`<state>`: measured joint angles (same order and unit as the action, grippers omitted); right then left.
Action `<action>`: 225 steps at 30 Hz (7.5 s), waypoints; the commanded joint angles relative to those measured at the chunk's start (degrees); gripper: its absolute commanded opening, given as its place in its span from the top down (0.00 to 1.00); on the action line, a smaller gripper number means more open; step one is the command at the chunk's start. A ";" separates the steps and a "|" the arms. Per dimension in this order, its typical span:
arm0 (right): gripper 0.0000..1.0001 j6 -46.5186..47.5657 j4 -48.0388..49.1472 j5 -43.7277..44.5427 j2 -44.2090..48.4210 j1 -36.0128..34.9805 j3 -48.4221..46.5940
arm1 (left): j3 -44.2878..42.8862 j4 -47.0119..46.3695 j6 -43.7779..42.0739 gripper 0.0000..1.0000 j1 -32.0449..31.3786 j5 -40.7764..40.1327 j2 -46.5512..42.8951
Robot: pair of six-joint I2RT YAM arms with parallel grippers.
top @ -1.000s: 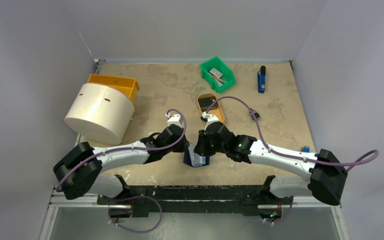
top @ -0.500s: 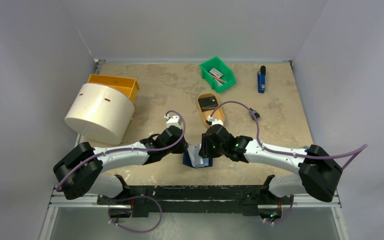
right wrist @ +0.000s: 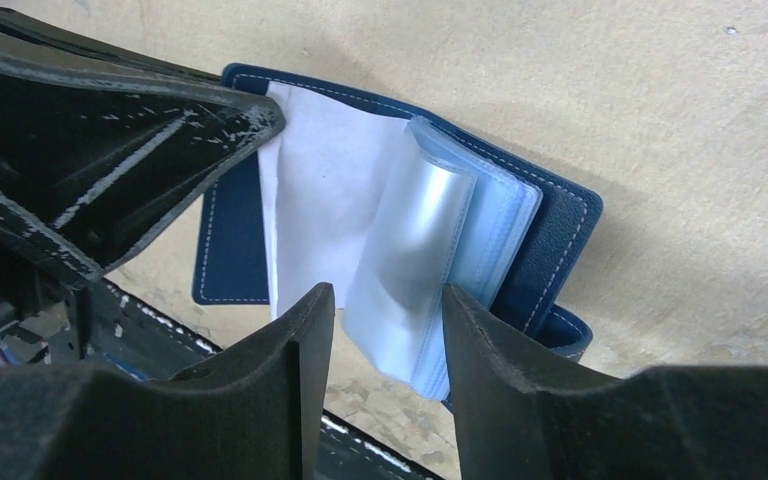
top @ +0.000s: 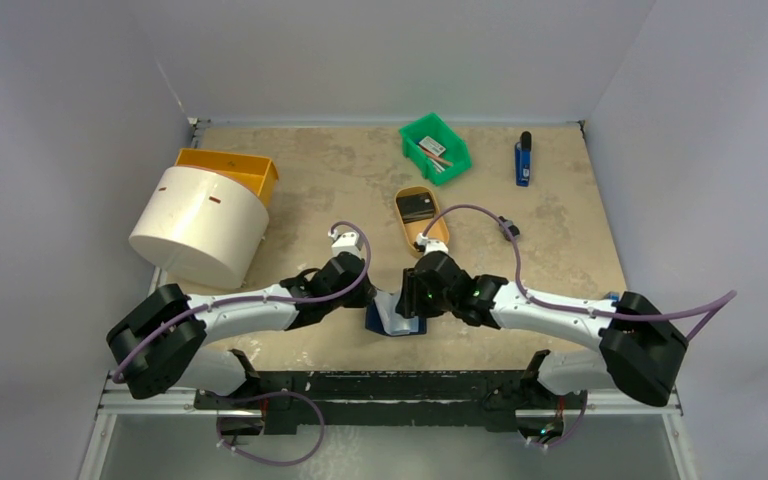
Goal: Put the credit cards into the card holder
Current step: Open the card holder at the center of the board.
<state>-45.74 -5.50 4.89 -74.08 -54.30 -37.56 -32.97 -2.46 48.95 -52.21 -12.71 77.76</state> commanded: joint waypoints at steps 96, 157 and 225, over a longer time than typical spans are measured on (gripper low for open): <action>0.33 16.32 26.52 -17.71 -8.05 0.69 -1.38 | -1.30 5.68 7.19 0.49 6.03 -8.07 -12.01; 0.42 18.70 25.62 -21.14 -8.81 -0.09 -3.82 | 0.68 3.34 3.83 0.75 7.13 -0.06 -3.21; 0.63 8.58 10.90 -7.37 -12.49 5.93 -1.54 | 2.45 -13.08 0.66 1.00 7.16 2.49 8.67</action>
<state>-37.67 2.13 1.02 -85.49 -47.48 -38.92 -29.36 -16.03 49.89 -44.64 -11.49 85.65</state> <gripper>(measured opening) 0.447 0.019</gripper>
